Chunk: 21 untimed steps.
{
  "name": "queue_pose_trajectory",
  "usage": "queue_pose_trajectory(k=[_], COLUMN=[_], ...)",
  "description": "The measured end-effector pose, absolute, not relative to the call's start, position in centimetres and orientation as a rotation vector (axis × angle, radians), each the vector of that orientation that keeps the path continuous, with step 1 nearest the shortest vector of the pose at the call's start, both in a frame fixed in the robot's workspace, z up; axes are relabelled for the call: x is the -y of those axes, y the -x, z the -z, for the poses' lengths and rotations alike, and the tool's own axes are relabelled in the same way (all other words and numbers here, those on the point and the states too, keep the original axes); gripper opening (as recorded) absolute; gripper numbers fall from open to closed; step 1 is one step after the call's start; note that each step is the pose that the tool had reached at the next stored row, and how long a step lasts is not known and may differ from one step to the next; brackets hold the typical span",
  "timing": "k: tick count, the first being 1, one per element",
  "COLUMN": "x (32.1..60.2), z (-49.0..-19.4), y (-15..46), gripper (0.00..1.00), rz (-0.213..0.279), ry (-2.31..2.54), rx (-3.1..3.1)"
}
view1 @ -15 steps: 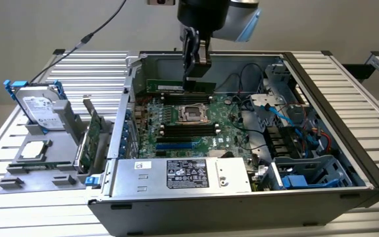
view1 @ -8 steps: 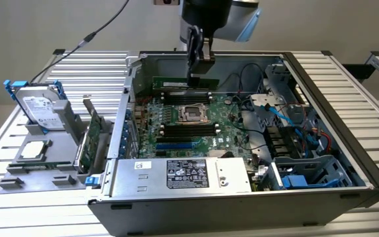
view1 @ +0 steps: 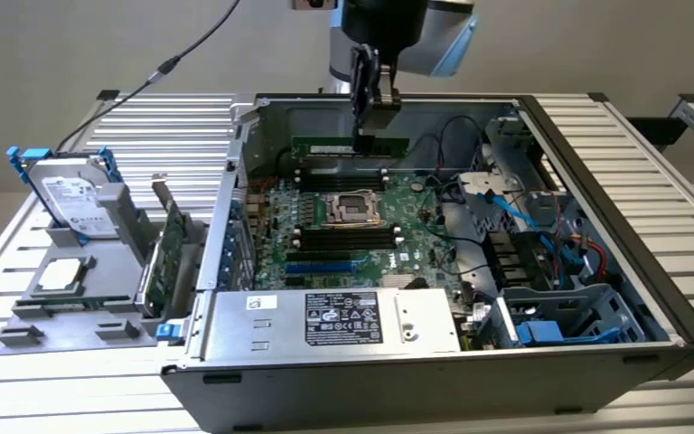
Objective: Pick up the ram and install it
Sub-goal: 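Pick up the ram and move it above insertion slot, then insert the ram into the slot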
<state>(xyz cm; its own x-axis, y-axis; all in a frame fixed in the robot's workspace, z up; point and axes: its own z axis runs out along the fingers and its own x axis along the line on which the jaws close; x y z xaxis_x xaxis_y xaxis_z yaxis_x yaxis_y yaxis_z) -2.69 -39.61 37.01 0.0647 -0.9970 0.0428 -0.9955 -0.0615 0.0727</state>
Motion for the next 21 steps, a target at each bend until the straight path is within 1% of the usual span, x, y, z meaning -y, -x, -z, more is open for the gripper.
queue_pose_trajectory(k=[4, 9, 21], x=[38.8, 38.0, 37.9], z=[-36.7, -36.2, -36.0], y=[2.1, 1.4, 1.4], gripper=[0.14, 0.14, 0.14], rz=[0.018, 0.017, 0.014], ry=[-2.235, -2.235, -2.227], rx=[2.098, 2.1, 2.105])
